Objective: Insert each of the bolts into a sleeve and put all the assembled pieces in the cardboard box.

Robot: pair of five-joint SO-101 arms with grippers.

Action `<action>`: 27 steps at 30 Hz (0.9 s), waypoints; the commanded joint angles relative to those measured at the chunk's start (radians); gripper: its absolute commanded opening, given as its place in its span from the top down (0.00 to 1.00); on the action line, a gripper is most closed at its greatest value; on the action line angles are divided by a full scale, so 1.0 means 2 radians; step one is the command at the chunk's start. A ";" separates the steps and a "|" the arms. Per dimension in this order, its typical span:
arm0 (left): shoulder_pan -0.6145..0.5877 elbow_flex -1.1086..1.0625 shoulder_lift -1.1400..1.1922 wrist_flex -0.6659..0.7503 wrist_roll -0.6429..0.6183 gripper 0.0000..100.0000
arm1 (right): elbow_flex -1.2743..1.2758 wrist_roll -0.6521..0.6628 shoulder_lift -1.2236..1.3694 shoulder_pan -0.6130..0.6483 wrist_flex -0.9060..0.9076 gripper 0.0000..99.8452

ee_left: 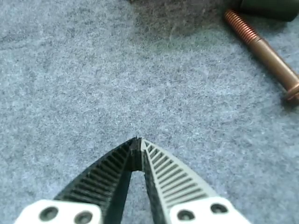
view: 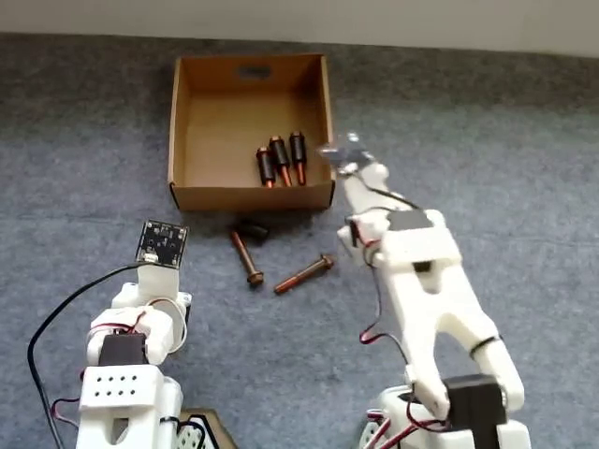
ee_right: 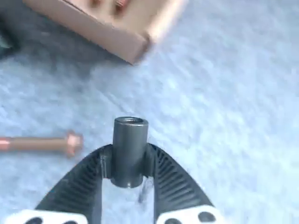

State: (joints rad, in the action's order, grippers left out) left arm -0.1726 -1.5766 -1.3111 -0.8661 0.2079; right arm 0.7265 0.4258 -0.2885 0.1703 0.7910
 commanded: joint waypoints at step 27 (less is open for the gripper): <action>0.000 0.003 0.000 0.006 -0.002 0.98 | 0.046 0.030 0.098 -0.084 -0.003 0.99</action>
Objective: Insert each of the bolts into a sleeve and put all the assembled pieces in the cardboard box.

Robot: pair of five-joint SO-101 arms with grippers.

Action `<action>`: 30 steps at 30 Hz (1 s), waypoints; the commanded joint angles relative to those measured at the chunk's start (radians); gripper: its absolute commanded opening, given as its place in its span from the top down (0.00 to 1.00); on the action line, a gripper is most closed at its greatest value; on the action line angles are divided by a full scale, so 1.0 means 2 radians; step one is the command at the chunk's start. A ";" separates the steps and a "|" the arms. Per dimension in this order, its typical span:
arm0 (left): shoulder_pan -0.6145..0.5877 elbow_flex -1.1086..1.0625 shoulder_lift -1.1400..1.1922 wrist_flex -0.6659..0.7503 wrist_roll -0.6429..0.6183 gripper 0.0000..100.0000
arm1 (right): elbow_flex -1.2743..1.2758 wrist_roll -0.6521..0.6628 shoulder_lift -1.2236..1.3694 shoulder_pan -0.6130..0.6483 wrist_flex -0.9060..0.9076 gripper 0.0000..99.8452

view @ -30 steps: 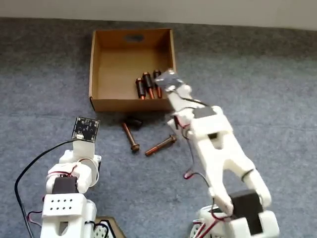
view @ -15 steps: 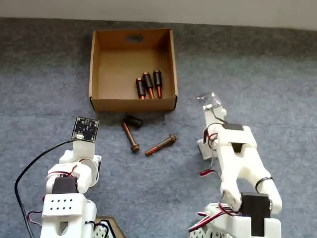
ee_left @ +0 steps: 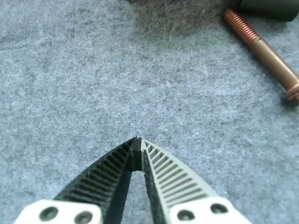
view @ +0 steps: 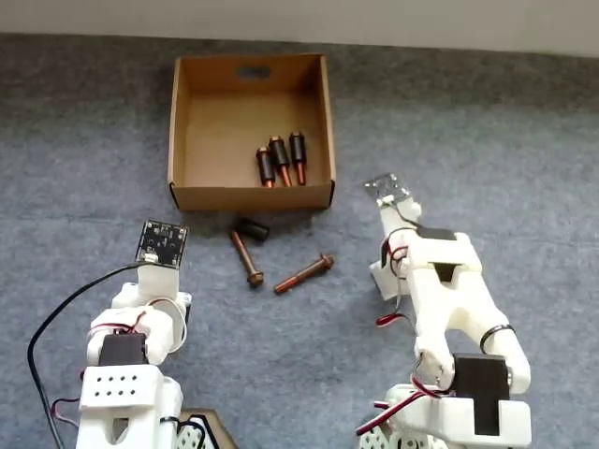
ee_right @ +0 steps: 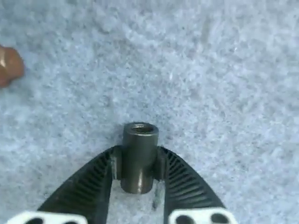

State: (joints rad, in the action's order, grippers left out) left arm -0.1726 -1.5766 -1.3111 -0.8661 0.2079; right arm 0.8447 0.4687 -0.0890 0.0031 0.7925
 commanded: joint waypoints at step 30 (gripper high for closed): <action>0.116 0.539 0.480 -0.225 0.087 0.87 | 0.198 -0.262 -0.507 0.135 -0.043 0.99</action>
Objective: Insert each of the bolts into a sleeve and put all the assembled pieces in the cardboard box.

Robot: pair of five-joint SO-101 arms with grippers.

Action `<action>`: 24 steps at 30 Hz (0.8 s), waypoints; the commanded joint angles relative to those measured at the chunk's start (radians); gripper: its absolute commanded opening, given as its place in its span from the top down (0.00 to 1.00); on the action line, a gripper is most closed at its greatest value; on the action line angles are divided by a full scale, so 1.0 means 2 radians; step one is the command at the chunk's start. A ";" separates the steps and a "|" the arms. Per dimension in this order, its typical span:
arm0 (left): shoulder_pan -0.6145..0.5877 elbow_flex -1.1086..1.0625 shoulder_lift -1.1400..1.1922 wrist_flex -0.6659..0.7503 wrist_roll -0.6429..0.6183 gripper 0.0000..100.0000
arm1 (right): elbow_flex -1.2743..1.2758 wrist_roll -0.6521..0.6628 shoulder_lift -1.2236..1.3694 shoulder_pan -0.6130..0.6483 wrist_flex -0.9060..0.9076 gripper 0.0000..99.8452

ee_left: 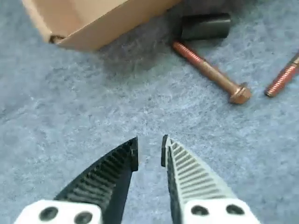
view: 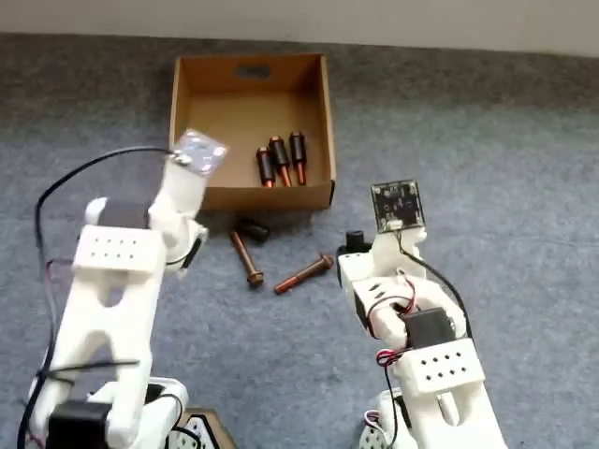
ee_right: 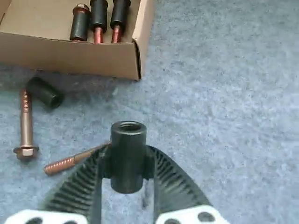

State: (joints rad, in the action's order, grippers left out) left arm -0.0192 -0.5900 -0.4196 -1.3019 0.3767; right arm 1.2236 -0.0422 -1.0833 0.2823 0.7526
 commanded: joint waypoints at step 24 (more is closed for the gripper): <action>0.100 0.083 0.257 0.140 -0.161 0.79 | 0.028 -0.006 -0.010 -0.006 -0.025 0.99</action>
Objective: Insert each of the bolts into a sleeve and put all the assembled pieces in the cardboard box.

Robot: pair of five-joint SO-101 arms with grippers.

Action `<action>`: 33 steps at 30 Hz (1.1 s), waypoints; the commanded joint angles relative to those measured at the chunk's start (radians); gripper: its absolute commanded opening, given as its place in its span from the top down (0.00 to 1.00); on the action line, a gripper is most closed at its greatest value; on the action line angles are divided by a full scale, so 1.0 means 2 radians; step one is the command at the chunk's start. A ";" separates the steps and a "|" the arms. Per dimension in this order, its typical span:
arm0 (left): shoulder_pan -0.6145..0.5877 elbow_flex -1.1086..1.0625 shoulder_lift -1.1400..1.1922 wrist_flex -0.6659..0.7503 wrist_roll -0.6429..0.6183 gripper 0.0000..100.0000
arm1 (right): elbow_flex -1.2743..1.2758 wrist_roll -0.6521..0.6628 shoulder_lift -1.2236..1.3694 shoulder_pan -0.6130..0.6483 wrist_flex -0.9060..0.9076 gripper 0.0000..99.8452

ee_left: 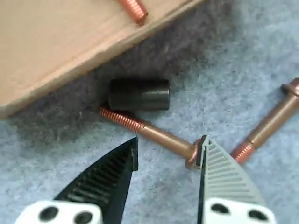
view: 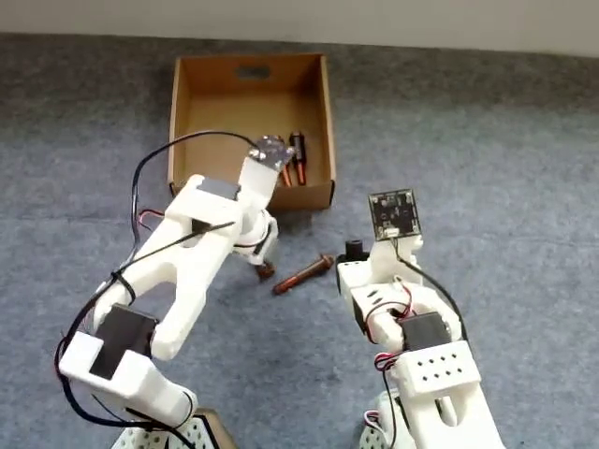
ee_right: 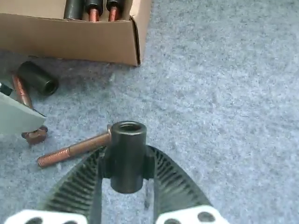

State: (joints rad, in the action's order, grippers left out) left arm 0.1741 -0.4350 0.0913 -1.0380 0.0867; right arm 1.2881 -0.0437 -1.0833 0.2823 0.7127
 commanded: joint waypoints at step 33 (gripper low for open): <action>-0.015 -0.049 0.005 -0.022 -0.114 0.79 | -0.003 -0.005 -0.010 -0.006 -0.005 0.99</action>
State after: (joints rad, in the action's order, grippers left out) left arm 0.1649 -0.5317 0.1082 -1.0226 -0.1343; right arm 1.2881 -0.0437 -1.0833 0.2823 0.7127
